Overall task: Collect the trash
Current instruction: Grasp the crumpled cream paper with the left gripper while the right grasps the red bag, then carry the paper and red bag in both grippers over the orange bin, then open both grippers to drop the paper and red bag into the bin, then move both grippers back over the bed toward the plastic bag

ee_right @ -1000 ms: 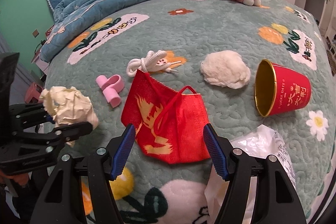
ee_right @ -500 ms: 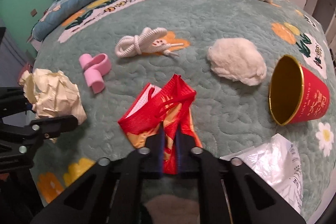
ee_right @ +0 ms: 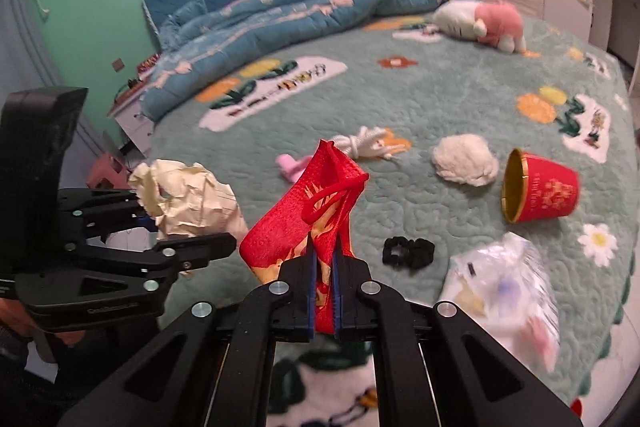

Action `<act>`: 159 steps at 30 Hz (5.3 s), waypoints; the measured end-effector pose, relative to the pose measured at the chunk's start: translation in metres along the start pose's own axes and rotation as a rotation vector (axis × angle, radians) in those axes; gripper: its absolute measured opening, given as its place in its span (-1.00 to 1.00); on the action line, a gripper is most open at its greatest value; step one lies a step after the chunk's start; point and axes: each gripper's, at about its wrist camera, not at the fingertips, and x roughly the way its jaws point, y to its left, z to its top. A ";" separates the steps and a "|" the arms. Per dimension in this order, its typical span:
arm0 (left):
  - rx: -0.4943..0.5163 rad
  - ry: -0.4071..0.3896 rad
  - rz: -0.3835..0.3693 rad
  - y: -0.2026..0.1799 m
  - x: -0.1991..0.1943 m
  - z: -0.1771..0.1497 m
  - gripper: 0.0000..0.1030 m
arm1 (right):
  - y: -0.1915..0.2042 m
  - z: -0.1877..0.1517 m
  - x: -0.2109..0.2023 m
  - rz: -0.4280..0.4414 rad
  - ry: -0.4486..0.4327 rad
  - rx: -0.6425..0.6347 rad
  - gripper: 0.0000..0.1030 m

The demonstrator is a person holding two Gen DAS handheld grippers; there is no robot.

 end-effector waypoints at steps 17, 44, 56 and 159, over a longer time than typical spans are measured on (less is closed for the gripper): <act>0.182 -0.109 -0.092 -0.120 -0.062 -0.037 -0.25 | -0.005 -0.094 -0.170 -0.089 -0.188 0.096 -0.88; 0.630 0.090 -0.486 -0.438 0.067 -0.008 -0.24 | -0.266 -0.297 -0.333 -0.580 -0.220 0.619 -0.88; 0.632 0.228 -0.496 -0.499 0.172 -0.005 -0.21 | -0.355 -0.370 -0.292 -0.637 -0.111 0.787 -0.88; 0.063 -0.231 -0.018 -0.084 -0.065 0.006 0.66 | -0.031 -0.053 -0.135 -0.182 -0.183 0.117 0.04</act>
